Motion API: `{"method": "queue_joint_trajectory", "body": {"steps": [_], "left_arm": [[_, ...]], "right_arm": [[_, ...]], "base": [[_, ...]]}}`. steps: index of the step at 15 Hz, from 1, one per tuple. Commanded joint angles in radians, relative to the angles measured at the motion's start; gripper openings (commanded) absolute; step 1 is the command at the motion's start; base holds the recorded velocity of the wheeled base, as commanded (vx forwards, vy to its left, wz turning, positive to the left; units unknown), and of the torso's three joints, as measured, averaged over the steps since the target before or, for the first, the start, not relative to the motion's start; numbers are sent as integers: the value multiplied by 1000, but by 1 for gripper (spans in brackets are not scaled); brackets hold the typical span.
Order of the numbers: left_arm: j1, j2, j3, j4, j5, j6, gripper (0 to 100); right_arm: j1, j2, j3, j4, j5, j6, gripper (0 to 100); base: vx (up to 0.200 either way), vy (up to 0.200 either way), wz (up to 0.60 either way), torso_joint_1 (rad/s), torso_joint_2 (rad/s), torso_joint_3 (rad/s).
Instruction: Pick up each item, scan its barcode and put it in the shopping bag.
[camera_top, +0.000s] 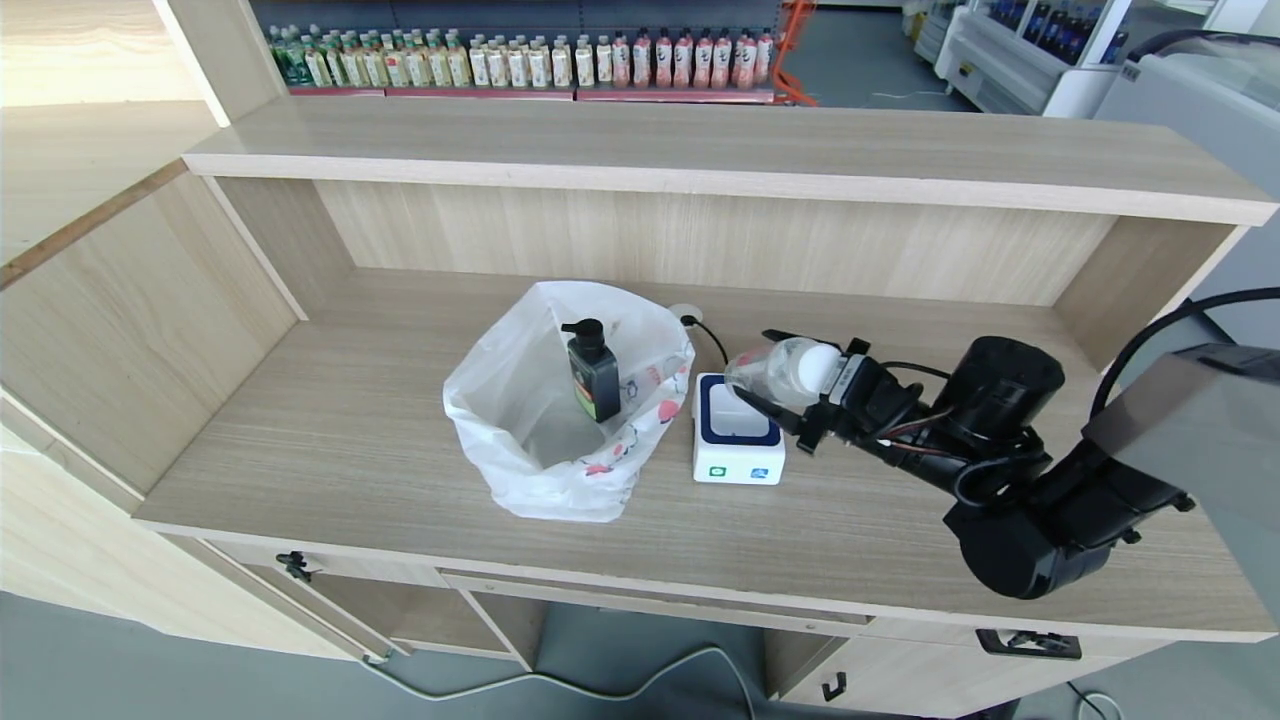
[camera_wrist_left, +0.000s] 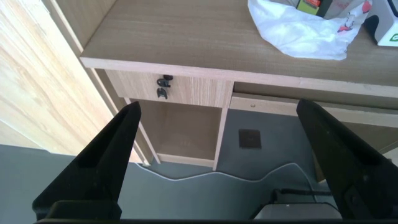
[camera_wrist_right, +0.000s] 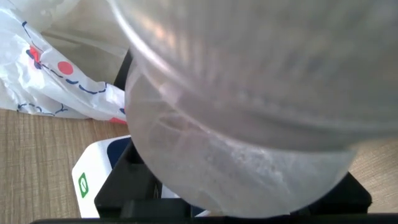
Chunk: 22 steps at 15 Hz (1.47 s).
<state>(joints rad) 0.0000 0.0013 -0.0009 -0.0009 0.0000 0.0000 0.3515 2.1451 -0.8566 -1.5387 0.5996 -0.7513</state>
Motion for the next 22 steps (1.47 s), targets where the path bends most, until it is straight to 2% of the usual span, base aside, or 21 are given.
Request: {"method": "queue_joint_trajectory", "body": {"steps": [1, 16, 20, 22], "left_arm": [[0, 0, -1, -1, 0, 0, 100], [0, 0, -1, -1, 0, 0, 100], [0, 0, -1, -1, 0, 0, 100], [0, 0, -1, -1, 0, 0, 100]], "right_arm": [[6, 32, -19, -4, 0, 0, 0], [9, 64, -36, -32, 5, 36, 0], [11, -1, -36, -32, -6, 141, 0], [9, -128, -32, -32, -123, 285, 0]], "base": [[0, 0, 0, 0, 0, 0], [0, 0, 0, 0, 0, 0], [0, 0, 0, 0, 0, 0], [0, 0, 0, 0, 0, 0]]}}
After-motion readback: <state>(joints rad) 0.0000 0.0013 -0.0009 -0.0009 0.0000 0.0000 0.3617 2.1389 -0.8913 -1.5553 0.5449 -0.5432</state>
